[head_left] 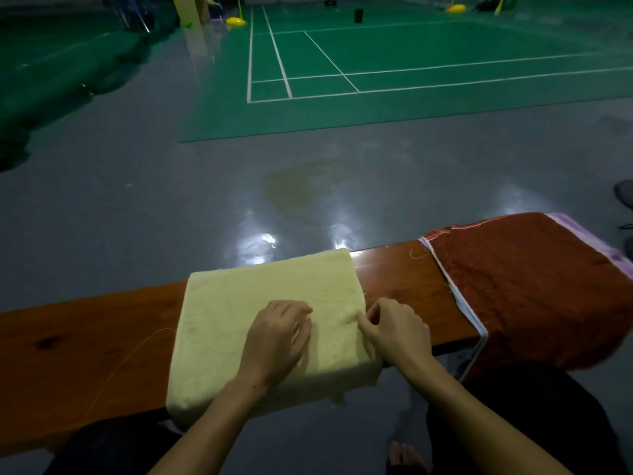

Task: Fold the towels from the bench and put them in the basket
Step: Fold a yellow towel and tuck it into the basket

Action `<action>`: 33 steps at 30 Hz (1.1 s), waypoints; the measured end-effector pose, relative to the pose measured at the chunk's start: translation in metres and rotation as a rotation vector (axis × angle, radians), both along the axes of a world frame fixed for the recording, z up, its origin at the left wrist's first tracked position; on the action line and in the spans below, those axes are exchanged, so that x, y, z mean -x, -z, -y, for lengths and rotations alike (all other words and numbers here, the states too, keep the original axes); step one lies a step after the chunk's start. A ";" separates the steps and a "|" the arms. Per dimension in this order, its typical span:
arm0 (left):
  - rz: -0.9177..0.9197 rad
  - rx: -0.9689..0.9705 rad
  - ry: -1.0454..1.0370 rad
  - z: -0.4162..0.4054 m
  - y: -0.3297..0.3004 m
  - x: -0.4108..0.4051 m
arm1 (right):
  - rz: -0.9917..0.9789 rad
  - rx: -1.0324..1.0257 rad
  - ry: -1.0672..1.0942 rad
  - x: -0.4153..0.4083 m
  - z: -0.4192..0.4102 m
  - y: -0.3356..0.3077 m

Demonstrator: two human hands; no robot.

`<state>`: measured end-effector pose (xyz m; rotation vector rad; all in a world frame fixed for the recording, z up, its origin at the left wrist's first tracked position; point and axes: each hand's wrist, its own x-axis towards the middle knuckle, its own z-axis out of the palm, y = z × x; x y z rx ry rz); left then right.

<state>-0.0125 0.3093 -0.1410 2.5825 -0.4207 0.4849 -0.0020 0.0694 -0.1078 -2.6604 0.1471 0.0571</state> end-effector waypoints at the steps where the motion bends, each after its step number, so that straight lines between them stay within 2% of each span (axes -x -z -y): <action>1: -0.011 0.017 0.019 0.005 -0.001 -0.003 | -0.006 -0.068 0.002 -0.002 0.001 0.000; 7: -0.151 0.225 0.085 0.009 -0.013 -0.014 | 0.016 -0.550 0.016 -0.009 -0.003 -0.009; 11: -0.189 0.336 0.139 0.012 -0.025 -0.019 | 0.051 -0.689 -0.010 -0.004 -0.019 -0.010; 15: -0.291 0.373 0.216 0.017 -0.034 -0.024 | 0.071 -0.793 -0.147 0.002 -0.030 -0.010; 20: -0.417 0.331 0.334 0.014 -0.043 -0.033 | 0.105 -0.808 -0.248 0.004 -0.031 -0.014; 23: -0.398 0.335 0.302 0.010 -0.043 -0.038 | 0.097 -0.824 -0.277 0.005 -0.026 -0.016; 27: -0.368 0.231 0.279 0.004 -0.042 -0.039 | 0.054 -0.844 -0.277 0.008 -0.018 -0.021; 30: -0.328 0.219 0.244 -0.001 -0.046 -0.037 | -0.085 -0.846 -0.294 0.010 -0.009 -0.024; 33: -0.303 0.319 0.192 -0.009 -0.055 -0.038 | -0.270 -0.729 -0.354 0.012 0.000 -0.027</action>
